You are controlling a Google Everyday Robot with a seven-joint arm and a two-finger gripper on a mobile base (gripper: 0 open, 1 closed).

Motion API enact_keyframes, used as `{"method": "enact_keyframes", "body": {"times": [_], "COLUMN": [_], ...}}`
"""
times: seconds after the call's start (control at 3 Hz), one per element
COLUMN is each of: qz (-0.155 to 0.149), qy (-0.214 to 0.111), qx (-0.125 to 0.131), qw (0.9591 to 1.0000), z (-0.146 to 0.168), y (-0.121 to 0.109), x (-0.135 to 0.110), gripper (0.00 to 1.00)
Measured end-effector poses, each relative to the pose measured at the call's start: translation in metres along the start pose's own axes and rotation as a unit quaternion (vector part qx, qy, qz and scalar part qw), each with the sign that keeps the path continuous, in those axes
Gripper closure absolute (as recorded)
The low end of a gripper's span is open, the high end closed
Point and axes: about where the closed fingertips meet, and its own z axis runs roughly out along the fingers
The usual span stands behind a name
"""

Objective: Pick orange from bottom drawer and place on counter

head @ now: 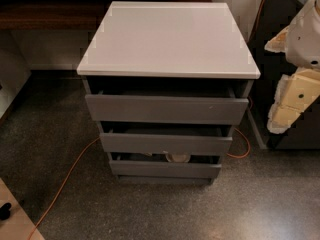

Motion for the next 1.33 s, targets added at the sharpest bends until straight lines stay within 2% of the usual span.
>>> {"method": "enact_keyframes", "body": {"times": [0.33,0.67,1.33], "qz": [0.0,0.0,-0.015], "qy": [0.0,-0.007,-0.028], "qx": [0.0,-0.01,-0.046], "qw": [1.0,0.9999,0.9984], "z": [0.0,0.014,0.072], "y": [0.0,0.006,0.035], "x": [0.0,-0.004,-0.017], "gripper": [0.0,0.0,0.0]}}
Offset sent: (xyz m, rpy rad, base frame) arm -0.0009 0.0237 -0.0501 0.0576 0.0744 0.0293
